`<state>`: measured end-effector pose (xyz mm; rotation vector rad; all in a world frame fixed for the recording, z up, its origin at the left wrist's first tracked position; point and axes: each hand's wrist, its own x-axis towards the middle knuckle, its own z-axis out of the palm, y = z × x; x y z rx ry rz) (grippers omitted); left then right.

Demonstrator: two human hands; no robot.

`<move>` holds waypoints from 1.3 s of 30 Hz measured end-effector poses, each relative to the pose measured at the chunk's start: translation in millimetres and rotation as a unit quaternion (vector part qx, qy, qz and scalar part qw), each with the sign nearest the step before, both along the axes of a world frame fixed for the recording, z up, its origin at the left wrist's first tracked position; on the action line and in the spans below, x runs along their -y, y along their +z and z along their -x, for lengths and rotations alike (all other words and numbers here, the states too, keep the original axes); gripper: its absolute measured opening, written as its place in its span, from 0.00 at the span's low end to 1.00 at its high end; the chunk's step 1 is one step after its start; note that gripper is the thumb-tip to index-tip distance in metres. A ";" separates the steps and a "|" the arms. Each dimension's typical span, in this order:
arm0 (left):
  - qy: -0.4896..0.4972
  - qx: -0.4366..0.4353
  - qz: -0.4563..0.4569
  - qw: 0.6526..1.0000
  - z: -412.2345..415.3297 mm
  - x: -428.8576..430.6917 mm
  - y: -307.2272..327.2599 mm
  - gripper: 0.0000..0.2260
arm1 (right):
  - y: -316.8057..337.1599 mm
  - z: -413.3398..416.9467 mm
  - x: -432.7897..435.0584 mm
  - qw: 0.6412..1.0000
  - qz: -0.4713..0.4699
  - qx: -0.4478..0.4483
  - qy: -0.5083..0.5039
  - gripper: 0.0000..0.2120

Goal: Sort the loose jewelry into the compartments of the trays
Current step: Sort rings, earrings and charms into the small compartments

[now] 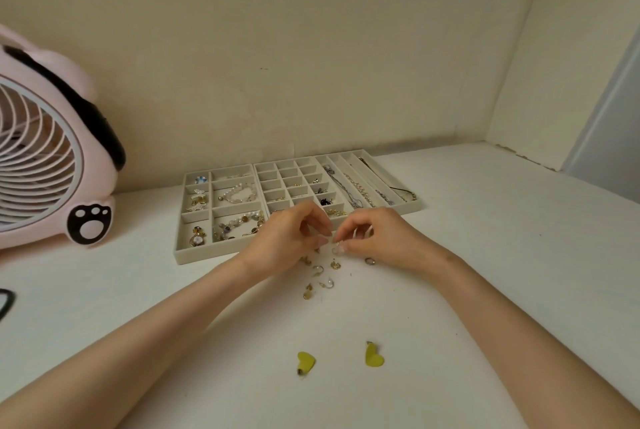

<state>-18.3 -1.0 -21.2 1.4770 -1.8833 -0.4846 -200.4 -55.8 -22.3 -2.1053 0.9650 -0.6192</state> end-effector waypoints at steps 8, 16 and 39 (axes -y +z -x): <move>-0.045 -0.180 -0.097 0.978 -0.9 0.3 3.1 0.08 | 5.6 -2.4 -4.3 0.997 0.018 0.065 0.047 0.06; 0.003 -0.155 -0.041 0.987 -12.0 6.9 9.2 0.06 | 6.2 -3.6 -3.6 0.999 0.027 0.043 0.004 0.12; 0.233 0.036 0.009 0.972 -82.9 87.6 12.8 0.05 | 3.3 -5.8 -3.9 0.999 -0.032 0.032 -0.015 0.03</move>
